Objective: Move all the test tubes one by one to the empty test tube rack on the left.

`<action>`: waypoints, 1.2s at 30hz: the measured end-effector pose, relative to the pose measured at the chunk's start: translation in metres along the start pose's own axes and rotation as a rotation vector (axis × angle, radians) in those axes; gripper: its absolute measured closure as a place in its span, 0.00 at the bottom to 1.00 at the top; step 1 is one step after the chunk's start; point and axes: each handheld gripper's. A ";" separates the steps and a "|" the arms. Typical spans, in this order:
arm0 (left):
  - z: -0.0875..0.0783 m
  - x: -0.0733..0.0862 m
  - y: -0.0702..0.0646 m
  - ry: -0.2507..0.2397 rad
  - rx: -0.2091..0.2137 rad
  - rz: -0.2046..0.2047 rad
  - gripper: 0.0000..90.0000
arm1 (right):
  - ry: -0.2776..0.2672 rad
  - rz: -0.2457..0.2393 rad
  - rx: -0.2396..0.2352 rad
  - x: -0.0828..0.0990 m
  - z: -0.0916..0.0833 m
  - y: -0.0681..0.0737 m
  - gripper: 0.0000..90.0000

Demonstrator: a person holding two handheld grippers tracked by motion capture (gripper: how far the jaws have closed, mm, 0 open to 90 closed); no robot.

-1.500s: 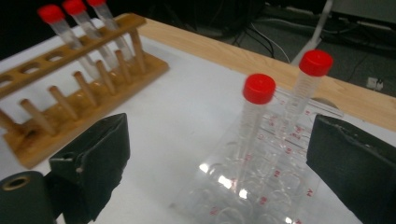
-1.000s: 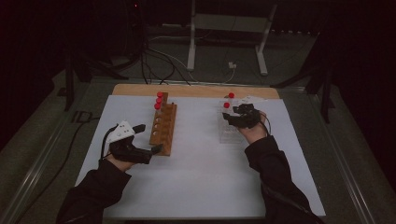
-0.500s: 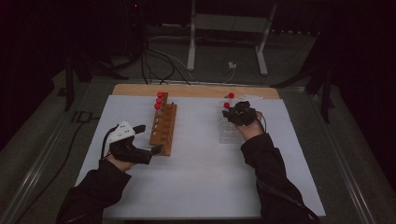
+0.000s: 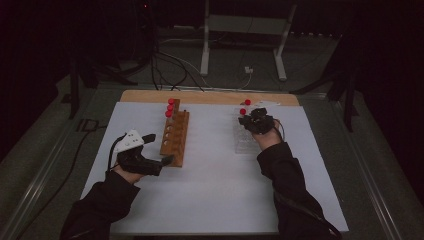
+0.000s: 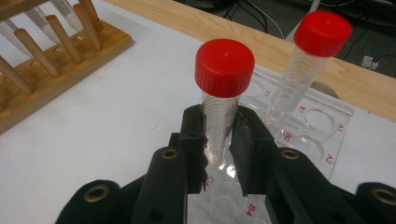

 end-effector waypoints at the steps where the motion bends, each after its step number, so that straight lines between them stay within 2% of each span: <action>1: 0.000 0.000 0.000 0.002 0.001 0.001 0.01 | -0.005 -0.001 0.000 -0.001 -0.001 0.000 0.83; 14: 0.001 0.000 0.000 0.012 0.006 0.003 0.01 | -0.038 -0.017 0.006 -0.013 -0.020 0.004 0.83; 24: 0.001 -0.003 -0.003 0.012 0.017 0.010 0.01 | -0.077 -0.032 0.010 -0.024 -0.042 0.008 0.83; 36: 0.005 -0.010 -0.008 0.020 0.049 0.026 0.01 | -0.088 -0.055 -0.044 -0.028 -0.059 0.022 0.83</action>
Point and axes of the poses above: each handheld gripper's, and its own axes: z roughly forward along the jaws, x roughly out of its underside, y roughly to its left, and after that the axes turned 6 degrees about z, right-handed
